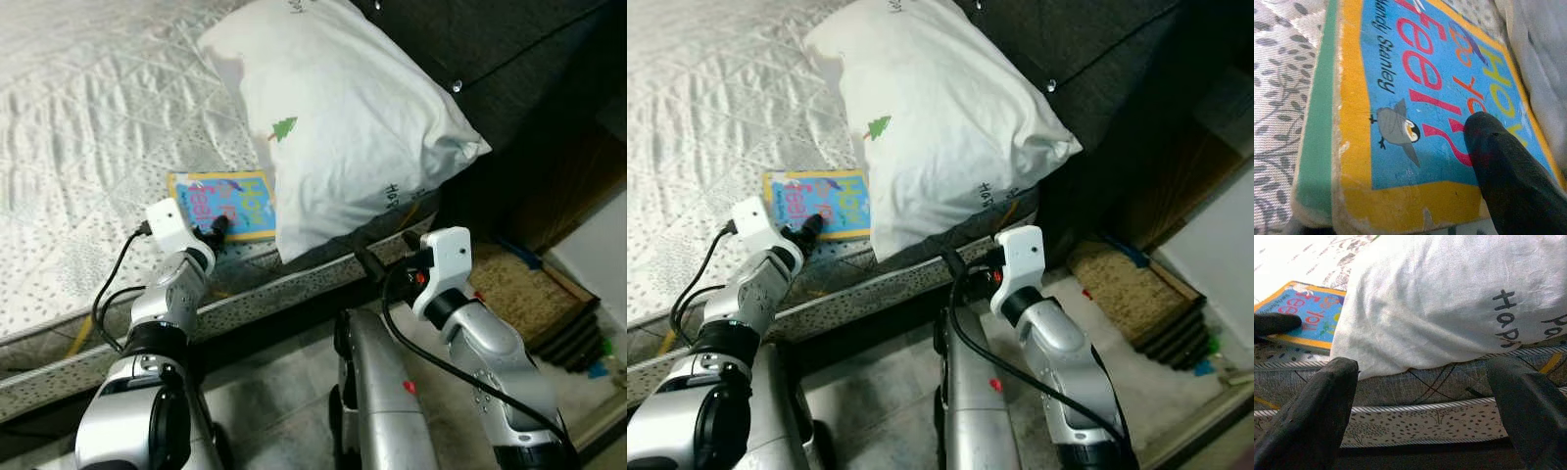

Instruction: Clean up the room

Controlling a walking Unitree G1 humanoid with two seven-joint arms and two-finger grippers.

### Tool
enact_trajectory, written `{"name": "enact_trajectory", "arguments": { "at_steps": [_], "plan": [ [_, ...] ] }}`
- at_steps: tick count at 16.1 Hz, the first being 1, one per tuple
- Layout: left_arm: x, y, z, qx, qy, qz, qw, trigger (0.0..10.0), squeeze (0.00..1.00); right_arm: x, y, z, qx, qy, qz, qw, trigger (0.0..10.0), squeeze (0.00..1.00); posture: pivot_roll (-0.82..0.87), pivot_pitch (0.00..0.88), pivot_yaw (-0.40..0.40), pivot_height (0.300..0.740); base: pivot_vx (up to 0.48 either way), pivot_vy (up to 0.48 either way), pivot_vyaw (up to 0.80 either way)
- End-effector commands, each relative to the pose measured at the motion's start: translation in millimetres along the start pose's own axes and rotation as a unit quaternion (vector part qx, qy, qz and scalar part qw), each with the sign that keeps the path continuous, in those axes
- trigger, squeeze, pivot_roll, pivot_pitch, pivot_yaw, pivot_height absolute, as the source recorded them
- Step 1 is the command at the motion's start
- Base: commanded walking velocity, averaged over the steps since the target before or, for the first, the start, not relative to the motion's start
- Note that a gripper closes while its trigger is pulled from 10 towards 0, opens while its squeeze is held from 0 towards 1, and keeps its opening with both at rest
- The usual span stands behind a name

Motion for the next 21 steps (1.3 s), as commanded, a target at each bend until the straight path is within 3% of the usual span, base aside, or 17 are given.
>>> {"name": "enact_trajectory", "arguments": {
  "at_steps": [1, 3, 5, 6, 8, 9, 13, 17, 18, 19, 20, 21],
  "plan": [
    [3.2, -28.2, 15.3, -0.058, 0.027, 0.065, 0.996, 10.0, 1.00, -2.6, -1.2, 0.3, -0.001, 0.001, -0.002, 1.000, 10.0, 0.00, -0.14, 0.093, -0.015, 0.478, 0.000, 0.000, 0.00],
    [4.8, -22.3, 20.6, -0.110, 0.042, 0.063, 0.991, 10.0, 1.00, -4.2, -1.7, 1.5, -0.004, 0.002, -0.003, 1.000, 10.0, 0.00, -0.14, 0.088, -0.011, 0.478, 0.000, 0.000, 0.00],
    [8.0, 3.6, 30.3, -0.188, 0.084, 0.003, 0.979, 10.0, 1.00, -9.0, -1.0, 0.5, -0.005, 0.000, -0.009, 1.000, 10.0, 0.00, -0.11, 0.077, -0.009, 0.478, 0.000, 0.000, 0.00],
    [9.0, 9.0, 32.4, -0.196, 0.095, -0.010, 0.976, 10.0, 1.00, -10.2, -0.6, 0.1, -0.005, 0.000, -0.011, 1.000, 10.0, 0.00, -0.11, 0.076, -0.009, 0.478, 0.000, 0.000, 0.00],
    [11.2, 10.1, 37.6, -0.177, 0.116, -0.019, 0.977, 10.0, 1.00, -14.4, 0.7, -1.0, -0.004, -0.001, -0.016, 1.000, 10.0, 0.00, -0.09, 0.071, -0.016, 0.478, 0.000, 0.000, 0.00],
    [12.3, 1.1, 39.9, -0.133, 0.123, -0.001, 0.984, 10.0, 1.00, -18.3, 2.0, -0.6, -0.003, 0.001, -0.019, 1.000, 10.0, 0.00, -0.08, 0.066, -0.020, 0.478, 0.000, 0.000, 0.00],
    [21.4, -12.3, 43.0, -0.099, 0.120, 0.025, 0.988, 10.0, 1.00, -26.0, 7.1, -3.3, 0.003, 0.002, -0.030, 1.000, 10.0, 0.00, -0.08, 0.048, -0.012, 0.478, 0.000, 0.000, 0.00],
    [26.4, -24.6, 47.6, -0.098, 0.120, 0.042, 0.987, 10.0, 1.00, -27.0, 5.8, -4.7, 0.004, 0.001, -0.033, 0.999, 10.0, 0.00, -0.07, 0.038, -0.005, 0.478, 0.000, 0.000, 0.00],
    [27.3, -46.9, 54.4, 0.014, 0.127, 0.081, 0.989, 10.0, 1.00, -29.3, 6.2, -3.3, 0.004, 0.001, -0.036, 0.999, 10.0, 0.00, -0.08, 0.035, -0.004, 0.478, 0.000, 0.000, 0.00],
    [27.3, -56.2, 56.7, 0.060, 0.131, 0.098, 0.985, 10.0, 1.00, -30.7, 6.7, -2.5, 0.004, 0.001, -0.037, 0.999, 10.0, 0.00, -0.08, 0.035, -0.004, 0.478, 0.000, 0.000, 0.00],
    [26.1, -56.2, 54.0, 0.076, 0.121, 0.102, 0.985, 10.0, 1.00, -30.9, 7.3, -2.5, 0.004, 0.001, -0.038, 0.999, 10.0, 0.00, -0.08, 0.034, -0.005, 0.478, 0.000, 0.000, 0.00],
    [21.3, -44.6, 44.8, -0.015, 0.083, 0.097, 0.992, 10.0, 1.00, -30.4, 7.6, -3.8, 0.005, 0.001, -0.040, 0.999, 10.0, 0.00, -0.08, 0.033, -0.006, 0.478, 0.000, 0.000, 0.00]
  ]
}}
Point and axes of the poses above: a point about 5 cm out from each wrist's last joint towards the gripper, its own x axis pointing back from the gripper into the wrist, its own y axis along the axis of the wrist's last joint, z = x × y, the point moved 6 cm from there along -x, pointing out of the wrist towards the gripper, and after that the axes turned 8 degrees about x, right-handed, at the moved point
